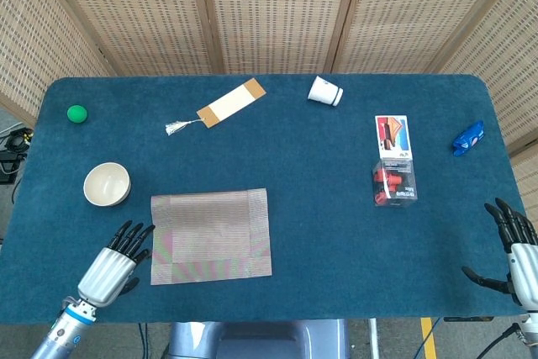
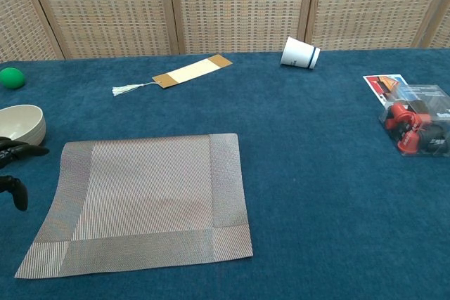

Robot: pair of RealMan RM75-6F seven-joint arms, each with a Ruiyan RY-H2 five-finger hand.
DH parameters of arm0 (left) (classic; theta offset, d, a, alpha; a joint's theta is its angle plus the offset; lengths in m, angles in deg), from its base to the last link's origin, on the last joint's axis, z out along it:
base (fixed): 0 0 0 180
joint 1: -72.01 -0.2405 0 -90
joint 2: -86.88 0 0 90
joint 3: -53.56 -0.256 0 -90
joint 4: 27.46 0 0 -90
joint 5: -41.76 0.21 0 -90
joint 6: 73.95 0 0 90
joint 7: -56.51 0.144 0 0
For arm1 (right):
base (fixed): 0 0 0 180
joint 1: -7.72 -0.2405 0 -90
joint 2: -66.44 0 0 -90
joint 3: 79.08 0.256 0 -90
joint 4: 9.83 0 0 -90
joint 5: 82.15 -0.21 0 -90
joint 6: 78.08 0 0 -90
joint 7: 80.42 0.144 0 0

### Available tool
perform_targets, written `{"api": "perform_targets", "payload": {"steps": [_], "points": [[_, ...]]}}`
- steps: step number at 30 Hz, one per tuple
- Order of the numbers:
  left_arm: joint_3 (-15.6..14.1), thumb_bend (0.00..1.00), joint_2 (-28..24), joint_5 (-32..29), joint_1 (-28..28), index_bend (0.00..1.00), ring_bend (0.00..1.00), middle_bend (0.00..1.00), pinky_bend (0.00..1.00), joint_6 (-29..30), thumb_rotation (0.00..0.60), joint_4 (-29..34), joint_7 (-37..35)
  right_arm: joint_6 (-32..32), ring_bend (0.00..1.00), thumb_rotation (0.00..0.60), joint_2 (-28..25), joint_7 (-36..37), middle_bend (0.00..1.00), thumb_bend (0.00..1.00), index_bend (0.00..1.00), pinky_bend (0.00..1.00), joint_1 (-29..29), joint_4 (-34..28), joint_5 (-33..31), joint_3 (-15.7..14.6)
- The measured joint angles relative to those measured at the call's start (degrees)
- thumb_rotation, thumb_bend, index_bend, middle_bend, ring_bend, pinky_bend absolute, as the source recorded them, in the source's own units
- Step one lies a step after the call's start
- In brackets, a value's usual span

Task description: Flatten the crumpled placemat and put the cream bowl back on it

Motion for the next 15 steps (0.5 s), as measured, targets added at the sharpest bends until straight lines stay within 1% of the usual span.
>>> {"api": "perform_targets", "payload": {"steps": [3, 7, 15], "points": [[0.1, 0.18, 1.2, -0.8, -0.2, 0.46, 0.00, 0.00, 0.00, -1.3, 0.600, -2.0, -0.3, 0.1, 0.00, 0.600, -0.1, -0.1, 0.00, 0.06, 0.04, 0.00, 0.0, -0.1, -0.1, 0.0], [0.1, 0.18, 2.6, -1.6, -0.5, 0.45, 0.00, 0.00, 0.00, -2.7, 0.600, -4.1, -1.1, 0.2, 0.00, 0.600, -0.1, -0.2, 0.00, 0.06, 0.04, 0.00, 0.0, -0.3, -0.3, 0.0], [0.0, 0.20, 4.9, -1.4, -0.9, 0.45, 0.00, 0.00, 0.00, -3.0, 0.600, -6.6, -2.5, 0.4, 0.00, 0.600, -0.1, -0.2, 0.00, 0.06, 0.04, 0.00, 0.0, -0.4, -0.6, 0.1]]}}
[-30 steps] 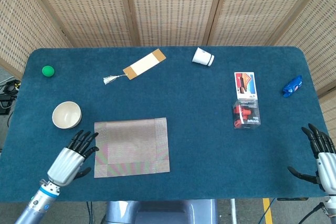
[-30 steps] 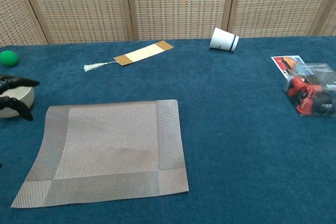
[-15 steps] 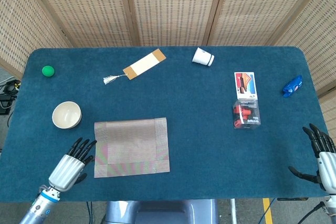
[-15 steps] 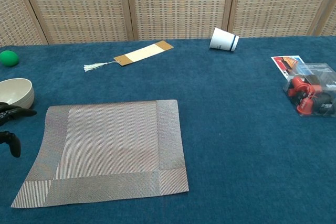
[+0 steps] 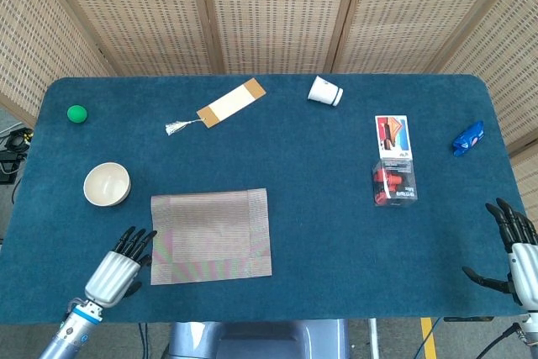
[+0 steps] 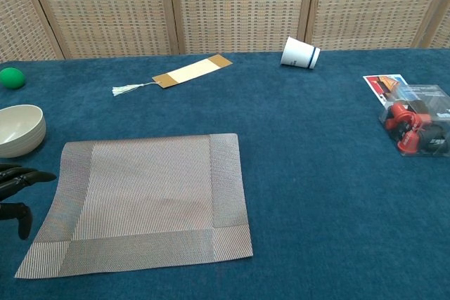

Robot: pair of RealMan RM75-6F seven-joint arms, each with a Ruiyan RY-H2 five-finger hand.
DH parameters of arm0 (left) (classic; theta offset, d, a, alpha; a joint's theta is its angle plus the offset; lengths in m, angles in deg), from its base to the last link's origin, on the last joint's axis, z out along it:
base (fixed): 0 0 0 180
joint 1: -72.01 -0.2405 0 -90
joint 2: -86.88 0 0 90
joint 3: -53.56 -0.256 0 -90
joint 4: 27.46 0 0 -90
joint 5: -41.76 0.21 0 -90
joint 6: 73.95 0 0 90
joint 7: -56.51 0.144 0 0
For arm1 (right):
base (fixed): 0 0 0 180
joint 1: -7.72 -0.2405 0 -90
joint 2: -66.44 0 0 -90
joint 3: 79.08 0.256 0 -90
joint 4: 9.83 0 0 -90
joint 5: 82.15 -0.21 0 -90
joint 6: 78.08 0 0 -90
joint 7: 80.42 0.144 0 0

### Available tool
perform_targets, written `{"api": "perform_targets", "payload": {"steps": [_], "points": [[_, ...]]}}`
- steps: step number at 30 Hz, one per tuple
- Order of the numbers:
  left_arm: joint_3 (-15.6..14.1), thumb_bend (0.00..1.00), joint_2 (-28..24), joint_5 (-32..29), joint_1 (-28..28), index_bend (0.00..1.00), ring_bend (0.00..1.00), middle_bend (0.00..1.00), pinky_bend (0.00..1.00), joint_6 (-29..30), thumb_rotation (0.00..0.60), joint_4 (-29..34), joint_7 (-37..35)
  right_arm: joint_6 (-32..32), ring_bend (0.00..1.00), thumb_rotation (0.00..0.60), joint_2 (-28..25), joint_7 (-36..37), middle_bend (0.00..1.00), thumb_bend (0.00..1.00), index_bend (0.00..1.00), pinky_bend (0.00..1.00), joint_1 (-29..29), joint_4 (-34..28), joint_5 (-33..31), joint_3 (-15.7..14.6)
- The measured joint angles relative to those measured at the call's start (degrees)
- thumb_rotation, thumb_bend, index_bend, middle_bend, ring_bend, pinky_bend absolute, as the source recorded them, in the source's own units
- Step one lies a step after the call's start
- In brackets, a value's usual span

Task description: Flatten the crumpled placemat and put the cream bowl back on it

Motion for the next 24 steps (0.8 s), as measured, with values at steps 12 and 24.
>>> {"api": "perform_targets", "payload": {"steps": [12, 24], "points": [[-0.1, 0.26, 2.3, 1.0, 0.1, 0.45, 0.00, 0.00, 0.00, -0.4, 0.600, -0.6, -0.2, 0.4, 0.00, 0.600, -0.1, 0.1, 0.00, 0.06, 0.05, 0.00, -0.1, -0.3, 0.0, -0.1], [0.1, 0.36, 3.4, 1.1, 0.4, 0.46, 0.00, 0.00, 0.00, -1.5, 0.600, 1.1, 1.8, 0.2, 0.00, 0.600, -0.5, 1.1, 0.00, 0.06, 0.05, 0.00, 0.1, -0.3, 0.3, -0.2]]}}
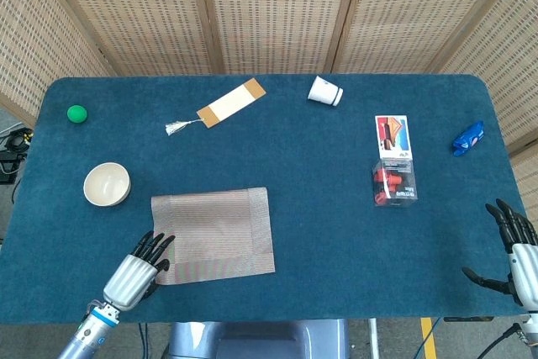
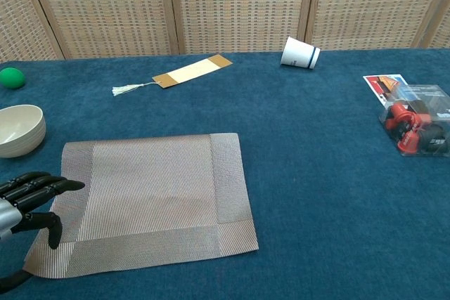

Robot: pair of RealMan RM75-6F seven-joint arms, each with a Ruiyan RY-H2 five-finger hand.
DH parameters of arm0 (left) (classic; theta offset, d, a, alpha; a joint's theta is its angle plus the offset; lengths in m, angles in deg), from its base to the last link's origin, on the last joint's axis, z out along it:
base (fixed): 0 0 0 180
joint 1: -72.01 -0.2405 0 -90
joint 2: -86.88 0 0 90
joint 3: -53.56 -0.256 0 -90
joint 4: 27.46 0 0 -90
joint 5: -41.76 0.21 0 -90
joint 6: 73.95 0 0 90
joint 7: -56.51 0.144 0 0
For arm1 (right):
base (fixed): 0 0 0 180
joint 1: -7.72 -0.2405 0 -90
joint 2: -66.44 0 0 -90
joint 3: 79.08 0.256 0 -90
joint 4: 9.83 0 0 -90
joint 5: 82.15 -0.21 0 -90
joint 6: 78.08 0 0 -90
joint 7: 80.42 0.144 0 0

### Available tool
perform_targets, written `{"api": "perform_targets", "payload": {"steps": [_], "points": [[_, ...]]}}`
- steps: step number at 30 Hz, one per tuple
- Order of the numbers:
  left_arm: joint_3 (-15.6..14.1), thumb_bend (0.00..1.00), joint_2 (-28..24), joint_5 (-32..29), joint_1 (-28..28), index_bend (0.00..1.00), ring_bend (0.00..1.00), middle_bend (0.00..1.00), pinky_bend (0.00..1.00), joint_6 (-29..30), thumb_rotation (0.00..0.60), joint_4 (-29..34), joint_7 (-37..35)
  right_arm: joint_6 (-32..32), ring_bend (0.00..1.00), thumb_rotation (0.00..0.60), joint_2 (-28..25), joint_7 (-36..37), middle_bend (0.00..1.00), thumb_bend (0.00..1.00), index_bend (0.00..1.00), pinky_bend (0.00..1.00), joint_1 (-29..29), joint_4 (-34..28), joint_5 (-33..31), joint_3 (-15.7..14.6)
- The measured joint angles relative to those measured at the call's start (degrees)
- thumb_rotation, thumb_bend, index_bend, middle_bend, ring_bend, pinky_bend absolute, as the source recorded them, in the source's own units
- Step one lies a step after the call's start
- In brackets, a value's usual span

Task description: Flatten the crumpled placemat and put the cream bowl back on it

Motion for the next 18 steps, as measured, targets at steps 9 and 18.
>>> {"api": "perform_targets", "payload": {"steps": [9, 18], "points": [[0.2, 0.43, 0.7, -0.4, 0.0, 0.49, 0.00, 0.00, 0.00, -0.5, 0.600, 0.1, 0.2, 0.0, 0.00, 0.600, 0.0, -0.2, 0.00, 0.06, 0.05, 0.00, 0.0, -0.1, 0.0, -0.1], [0.5, 0.51, 1.0, -0.6, 0.0, 0.54, 0.00, 0.00, 0.00, -0.3, 0.600, 0.2, -0.8, 0.0, 0.00, 0.600, 0.0, -0.5, 0.00, 0.06, 0.05, 0.00, 0.1, -0.3, 0.1, -0.1]]}}
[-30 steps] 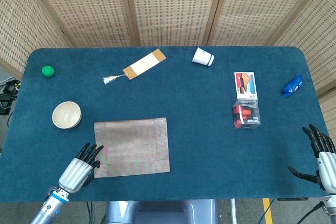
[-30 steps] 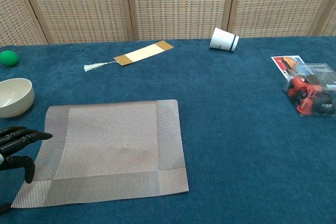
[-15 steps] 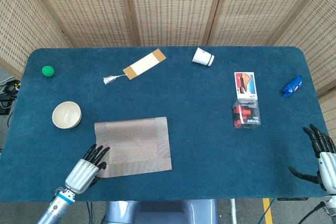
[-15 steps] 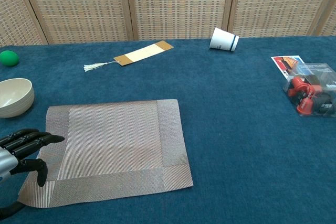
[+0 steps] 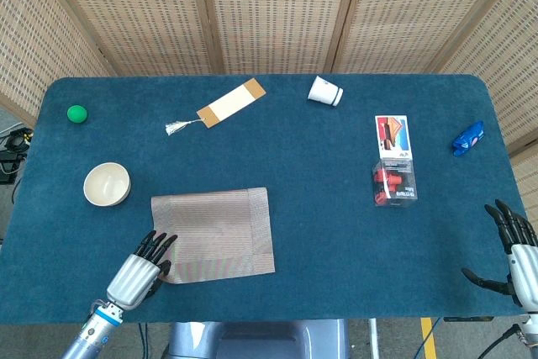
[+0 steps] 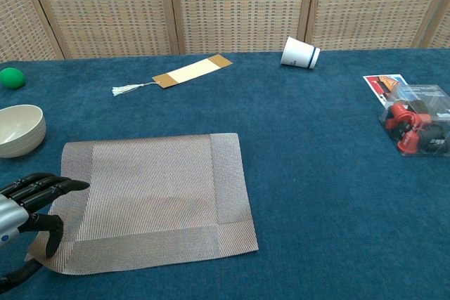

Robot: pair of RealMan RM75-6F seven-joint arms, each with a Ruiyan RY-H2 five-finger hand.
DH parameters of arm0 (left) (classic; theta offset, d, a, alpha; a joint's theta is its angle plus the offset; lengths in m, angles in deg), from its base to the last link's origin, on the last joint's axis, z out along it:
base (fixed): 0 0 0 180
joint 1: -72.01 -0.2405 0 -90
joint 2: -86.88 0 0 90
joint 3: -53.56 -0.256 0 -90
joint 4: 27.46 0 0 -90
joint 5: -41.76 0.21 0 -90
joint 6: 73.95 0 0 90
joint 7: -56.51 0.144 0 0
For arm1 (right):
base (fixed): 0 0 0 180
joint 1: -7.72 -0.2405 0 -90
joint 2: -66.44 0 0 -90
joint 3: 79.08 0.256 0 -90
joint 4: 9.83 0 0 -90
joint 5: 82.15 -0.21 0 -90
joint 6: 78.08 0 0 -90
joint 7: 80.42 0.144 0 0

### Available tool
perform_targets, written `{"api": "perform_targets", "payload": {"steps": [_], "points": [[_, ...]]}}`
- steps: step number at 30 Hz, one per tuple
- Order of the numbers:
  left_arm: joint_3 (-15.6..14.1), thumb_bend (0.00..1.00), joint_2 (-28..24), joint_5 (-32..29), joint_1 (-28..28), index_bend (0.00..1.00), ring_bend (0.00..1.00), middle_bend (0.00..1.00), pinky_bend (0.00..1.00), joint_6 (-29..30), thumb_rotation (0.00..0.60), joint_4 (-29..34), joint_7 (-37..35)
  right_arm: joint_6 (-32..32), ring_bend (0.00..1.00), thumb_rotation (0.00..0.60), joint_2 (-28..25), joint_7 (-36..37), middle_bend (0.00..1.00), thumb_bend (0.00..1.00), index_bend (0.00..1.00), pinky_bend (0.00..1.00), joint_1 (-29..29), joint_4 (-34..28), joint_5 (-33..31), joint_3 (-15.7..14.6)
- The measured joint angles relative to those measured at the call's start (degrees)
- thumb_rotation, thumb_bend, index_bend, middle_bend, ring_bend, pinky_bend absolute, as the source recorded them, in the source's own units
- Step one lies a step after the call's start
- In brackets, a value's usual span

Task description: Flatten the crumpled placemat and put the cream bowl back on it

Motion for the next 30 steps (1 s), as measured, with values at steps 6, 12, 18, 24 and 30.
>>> {"api": "perform_targets", "payload": {"steps": [6, 12, 18, 24, 30], "points": [[0.6, 0.53, -0.6, 0.1, 0.4, 0.54, 0.00, 0.00, 0.00, 0.3, 0.600, 1.3, 0.1, 0.2, 0.00, 0.600, -0.1, -0.2, 0.00, 0.06, 0.06, 0.00, 0.0, -0.1, -0.3, 0.0], [2.0, 0.53, -1.6, -0.3, 1.5, 0.54, 0.00, 0.00, 0.00, 0.0, 0.600, 3.7, 0.6, 0.4, 0.00, 0.600, -0.2, -0.4, 0.00, 0.06, 0.06, 0.00, -0.1, -0.1, -0.6, 0.1], [6.6, 0.53, -3.5, -2.7, 4.8, 0.56, 0.00, 0.00, 0.00, -2.6, 0.600, 8.7, 2.1, 0.6, 0.00, 0.600, -0.1, -0.9, 0.00, 0.06, 0.06, 0.00, -0.2, 0.1, -1.2, 0.4], [12.9, 0.53, -4.8, -8.6, 9.1, 0.57, 0.00, 0.00, 0.00, -7.7, 0.600, 13.5, 5.0, 1.1, 0.00, 0.600, -0.1, -1.0, 0.00, 0.06, 0.06, 0.00, -0.3, 0.4, -2.7, 1.0], [18.8, 0.53, -4.6, -14.1, 13.5, 0.58, 0.00, 0.00, 0.00, -11.9, 0.600, 14.7, 8.2, 1.8, 0.00, 0.600, -0.1, -0.5, 0.00, 0.06, 0.06, 0.00, -0.6, 1.2, -4.8, 1.9]]}}
